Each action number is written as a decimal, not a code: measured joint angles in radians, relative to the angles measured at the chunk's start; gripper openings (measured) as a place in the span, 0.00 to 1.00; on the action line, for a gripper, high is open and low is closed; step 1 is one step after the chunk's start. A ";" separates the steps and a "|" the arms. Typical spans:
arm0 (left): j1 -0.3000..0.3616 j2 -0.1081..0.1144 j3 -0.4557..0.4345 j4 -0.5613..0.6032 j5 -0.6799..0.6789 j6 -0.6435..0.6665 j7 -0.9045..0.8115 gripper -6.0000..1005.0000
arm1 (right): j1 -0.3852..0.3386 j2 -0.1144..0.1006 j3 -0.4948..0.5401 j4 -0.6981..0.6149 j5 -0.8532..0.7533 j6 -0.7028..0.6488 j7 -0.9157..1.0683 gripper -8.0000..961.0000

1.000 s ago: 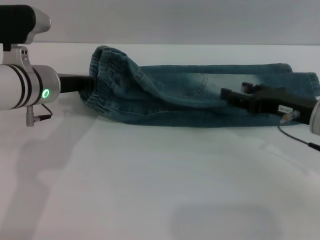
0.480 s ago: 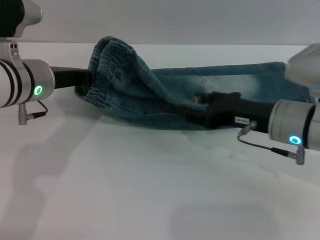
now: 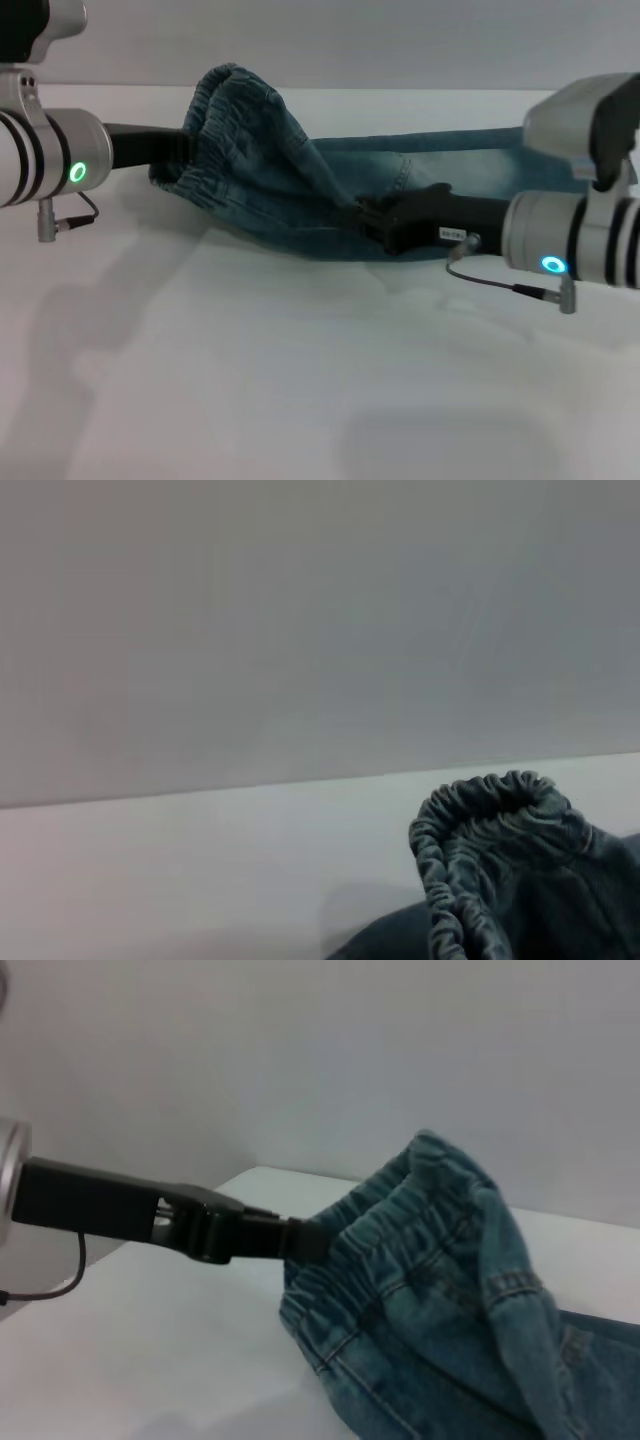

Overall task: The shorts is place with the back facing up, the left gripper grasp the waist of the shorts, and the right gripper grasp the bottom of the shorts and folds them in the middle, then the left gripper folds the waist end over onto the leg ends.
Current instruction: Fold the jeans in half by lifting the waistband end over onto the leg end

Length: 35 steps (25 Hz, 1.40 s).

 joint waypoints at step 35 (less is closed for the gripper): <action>0.008 0.005 -0.014 -0.083 -0.003 -0.045 -0.003 0.08 | 0.261 0.005 0.135 0.280 -0.045 -0.164 -0.162 0.01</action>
